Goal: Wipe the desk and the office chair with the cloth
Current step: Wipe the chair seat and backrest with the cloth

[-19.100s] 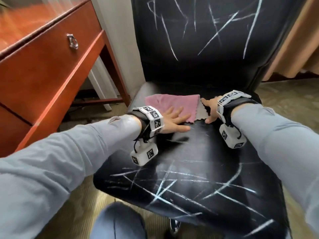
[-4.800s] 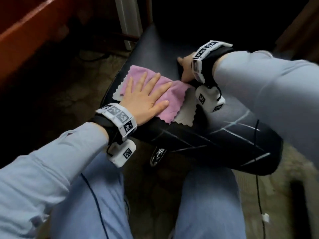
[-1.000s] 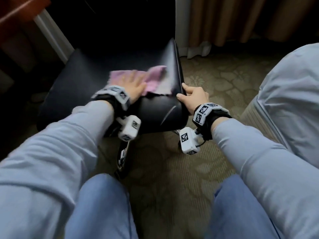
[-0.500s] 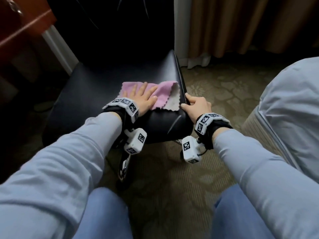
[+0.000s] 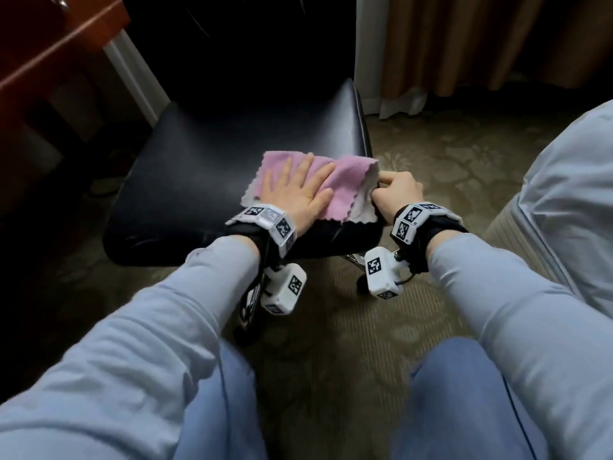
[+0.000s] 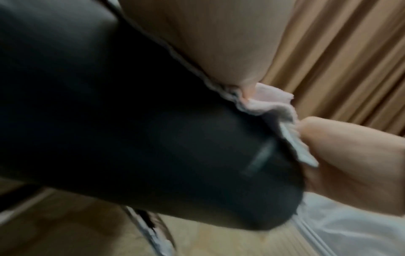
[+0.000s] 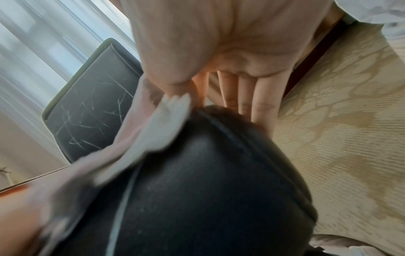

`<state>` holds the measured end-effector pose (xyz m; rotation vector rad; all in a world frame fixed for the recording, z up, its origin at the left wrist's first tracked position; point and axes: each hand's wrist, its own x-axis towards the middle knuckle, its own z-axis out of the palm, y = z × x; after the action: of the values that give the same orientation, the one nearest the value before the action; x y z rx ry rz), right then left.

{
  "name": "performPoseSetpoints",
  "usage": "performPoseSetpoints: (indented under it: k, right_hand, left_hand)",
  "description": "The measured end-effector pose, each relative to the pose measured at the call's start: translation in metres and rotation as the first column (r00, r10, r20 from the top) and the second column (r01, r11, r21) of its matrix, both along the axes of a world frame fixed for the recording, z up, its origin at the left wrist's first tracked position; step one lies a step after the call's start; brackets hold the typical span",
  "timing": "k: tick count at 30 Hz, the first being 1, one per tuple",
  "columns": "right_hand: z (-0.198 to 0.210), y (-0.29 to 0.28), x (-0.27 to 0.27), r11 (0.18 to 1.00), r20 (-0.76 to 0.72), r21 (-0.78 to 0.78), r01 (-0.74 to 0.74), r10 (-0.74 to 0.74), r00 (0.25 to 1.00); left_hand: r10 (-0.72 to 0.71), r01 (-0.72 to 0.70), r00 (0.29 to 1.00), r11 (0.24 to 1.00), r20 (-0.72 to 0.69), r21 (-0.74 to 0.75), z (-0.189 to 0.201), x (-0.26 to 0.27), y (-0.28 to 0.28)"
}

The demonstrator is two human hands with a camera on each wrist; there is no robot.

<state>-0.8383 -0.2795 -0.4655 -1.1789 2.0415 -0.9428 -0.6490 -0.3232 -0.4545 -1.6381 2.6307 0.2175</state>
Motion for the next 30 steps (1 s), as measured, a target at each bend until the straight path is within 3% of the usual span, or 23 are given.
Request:
performPoseSetpoints:
  k: [3, 6, 8, 10, 14, 17, 19, 23, 26, 30]
  right_hand:
    - [-0.002, 0.000, 0.001, 0.999, 0.030, -0.033, 0.004, -0.003, 1.000]
    - [-0.006, 0.002, 0.002, 0.999, 0.050, -0.053, 0.013, -0.011, 0.999]
    - [-0.009, 0.001, 0.005, 0.998, 0.040, -0.058, 0.007, -0.005, 0.999]
    - [-0.010, -0.003, 0.006, 0.999, 0.025, -0.053, 0.008, -0.007, 1.000]
    - [-0.010, -0.008, 0.002, 0.998, 0.005, -0.047, 0.045, -0.045, 0.999]
    - [-0.011, -0.010, 0.000, 0.997, -0.013, -0.049, 0.064, -0.065, 0.998]
    - [-0.010, -0.011, 0.000, 0.996, -0.023, -0.053, 0.066, -0.068, 0.997]
    - [-0.010, -0.008, 0.001, 0.994, -0.016, -0.065, 0.084, -0.086, 0.996]
    - [-0.015, -0.006, 0.007, 0.994, -0.030, -0.076, 0.083, -0.086, 0.996]
    - [-0.011, -0.005, 0.011, 0.993, -0.068, -0.068, 0.095, -0.100, 0.993]
  left_hand:
    - [0.165, -0.165, 0.985, 0.986, 0.054, 0.008, 0.003, 0.071, -0.023]
    - [0.445, -0.445, 0.895, 0.895, 0.020, 0.027, -0.004, 0.146, -0.032]
    - [0.544, -0.544, 0.838, 0.839, -0.033, 0.010, -0.010, 0.152, -0.026]
    - [0.492, -0.495, 0.867, 0.868, -0.076, -0.031, -0.015, 0.114, -0.014]
    - [0.147, -0.156, 0.986, 0.981, -0.082, -0.117, -0.020, 0.015, 0.024]
    - [0.044, -0.052, 0.998, 0.984, -0.048, -0.173, -0.024, 0.013, 0.034]
    - [0.058, -0.064, 0.998, 0.974, -0.032, -0.217, -0.030, 0.043, 0.025]
    - [0.249, -0.272, 0.961, 0.936, -0.124, -0.226, -0.035, 0.109, 0.004]
    - [0.374, -0.411, 0.907, 0.886, -0.192, -0.215, -0.038, 0.101, 0.010]
    - [0.162, -0.191, 0.979, 0.938, -0.123, -0.288, -0.050, 0.063, 0.044]
